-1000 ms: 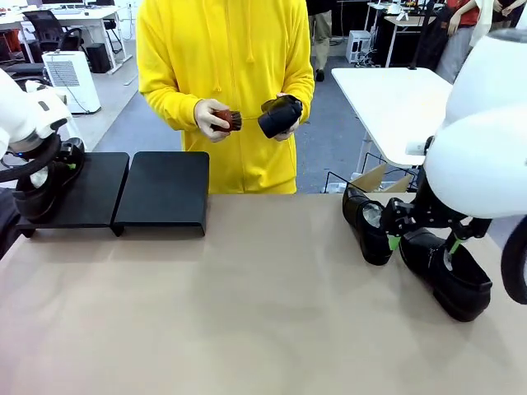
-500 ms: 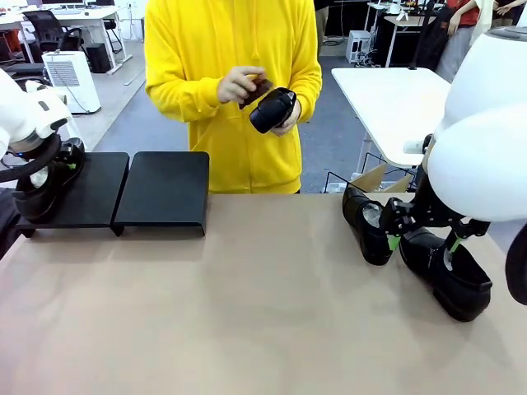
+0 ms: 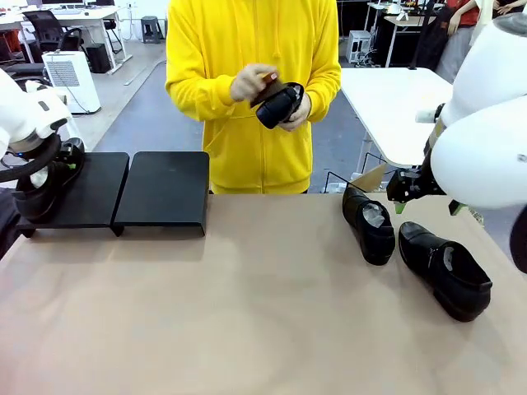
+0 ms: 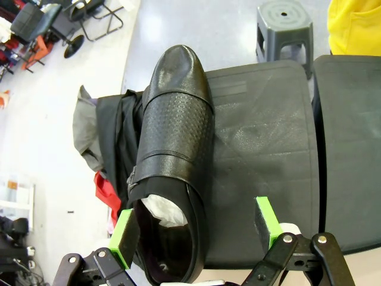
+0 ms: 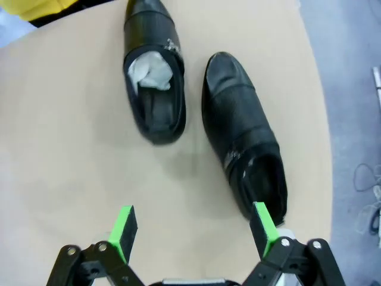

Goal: Organize the shoes by placing them on the stand.
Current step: Pick up one Shoe and place it in the middle of the table.

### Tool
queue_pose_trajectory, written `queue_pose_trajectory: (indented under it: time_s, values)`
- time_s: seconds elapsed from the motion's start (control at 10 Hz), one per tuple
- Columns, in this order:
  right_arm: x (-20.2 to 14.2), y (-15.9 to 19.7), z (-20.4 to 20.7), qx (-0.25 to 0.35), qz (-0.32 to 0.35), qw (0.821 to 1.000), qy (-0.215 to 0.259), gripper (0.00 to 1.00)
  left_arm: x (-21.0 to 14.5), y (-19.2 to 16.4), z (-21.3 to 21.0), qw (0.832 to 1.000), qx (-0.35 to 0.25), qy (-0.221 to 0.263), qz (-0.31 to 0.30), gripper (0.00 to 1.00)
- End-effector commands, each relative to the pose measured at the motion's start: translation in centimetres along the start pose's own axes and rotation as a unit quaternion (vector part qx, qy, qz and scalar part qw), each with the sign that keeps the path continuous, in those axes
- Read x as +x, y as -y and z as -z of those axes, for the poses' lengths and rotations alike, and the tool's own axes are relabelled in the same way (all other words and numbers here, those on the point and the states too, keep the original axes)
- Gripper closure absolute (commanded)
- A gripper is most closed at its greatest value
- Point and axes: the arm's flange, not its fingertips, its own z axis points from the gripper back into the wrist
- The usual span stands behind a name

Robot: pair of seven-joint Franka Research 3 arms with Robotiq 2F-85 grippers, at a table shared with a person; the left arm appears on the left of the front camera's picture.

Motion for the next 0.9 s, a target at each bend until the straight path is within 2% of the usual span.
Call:
queue_pose_trajectory:
  time_s: [0.0,0.2,0.4,0.6,0.8]
  values:
    - [4.7,-0.7,3.7,0.020,-0.050,0.998,-0.021,0.00,0.1,-0.3,-0.2,1.000,0.002,0.002,0.005,0.00]
    - [7.7,-0.8,6.7,0.026,-0.089,0.995,-0.021,0.00,0.1,-0.3,-0.2,1.000,0.002,0.002,0.005,0.00]
    - [9.7,-1.1,8.7,0.009,-0.090,0.996,-0.027,0.00,0.1,-0.3,-0.2,1.000,0.002,0.002,0.005,0.00]
    - [10.1,-2.2,9.6,0.025,-0.084,0.995,-0.040,0.00,0.1,-0.3,-0.2,1.000,0.002,0.002,0.005,0.00]
    - [9.4,-4.1,8.7,0.035,-0.086,0.995,-0.027,0.00,0.1,-0.3,-0.2,1.000,0.002,0.002,0.005,0.00]
